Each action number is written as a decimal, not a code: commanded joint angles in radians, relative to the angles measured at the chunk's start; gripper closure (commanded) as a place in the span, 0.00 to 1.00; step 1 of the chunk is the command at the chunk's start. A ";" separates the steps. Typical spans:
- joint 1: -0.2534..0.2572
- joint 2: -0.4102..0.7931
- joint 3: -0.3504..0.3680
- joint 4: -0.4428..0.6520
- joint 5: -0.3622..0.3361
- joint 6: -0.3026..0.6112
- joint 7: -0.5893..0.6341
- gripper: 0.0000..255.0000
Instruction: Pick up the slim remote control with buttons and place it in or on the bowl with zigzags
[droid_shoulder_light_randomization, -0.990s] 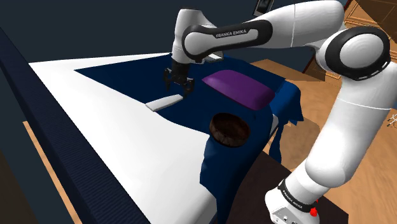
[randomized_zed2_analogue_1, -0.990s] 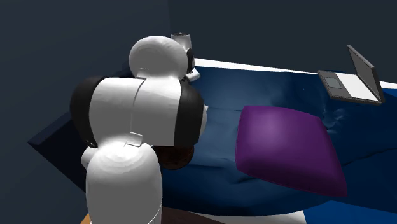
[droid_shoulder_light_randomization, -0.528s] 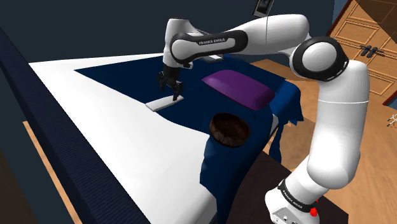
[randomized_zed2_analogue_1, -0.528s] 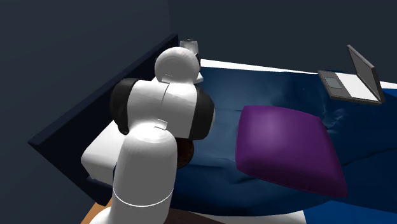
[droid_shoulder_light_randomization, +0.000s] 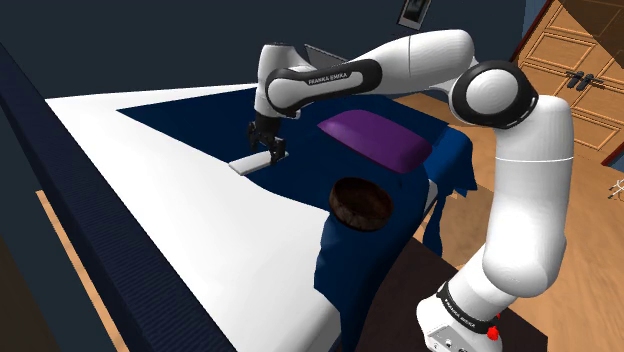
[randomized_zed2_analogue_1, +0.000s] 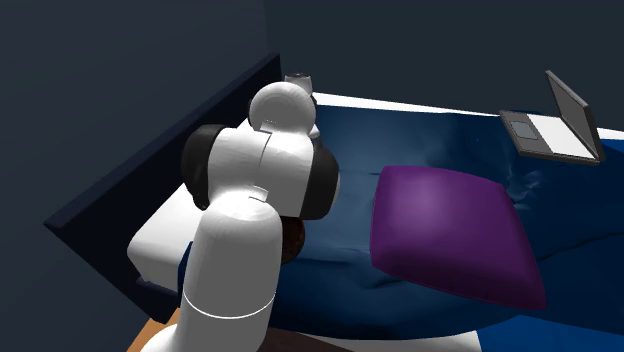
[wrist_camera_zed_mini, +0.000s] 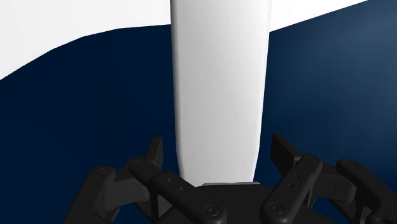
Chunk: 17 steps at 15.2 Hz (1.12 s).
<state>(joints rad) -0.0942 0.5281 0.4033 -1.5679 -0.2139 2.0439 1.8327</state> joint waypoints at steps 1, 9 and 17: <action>0.000 0.001 0.000 0.000 0.000 0.001 0.000 0.00; 0.000 0.001 0.000 0.000 0.000 0.001 0.000 1.00; -0.001 -0.009 0.003 0.012 0.004 -0.020 -0.003 1.00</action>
<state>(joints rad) -0.0945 0.5221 0.4050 -1.5614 -0.2111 2.0319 1.8316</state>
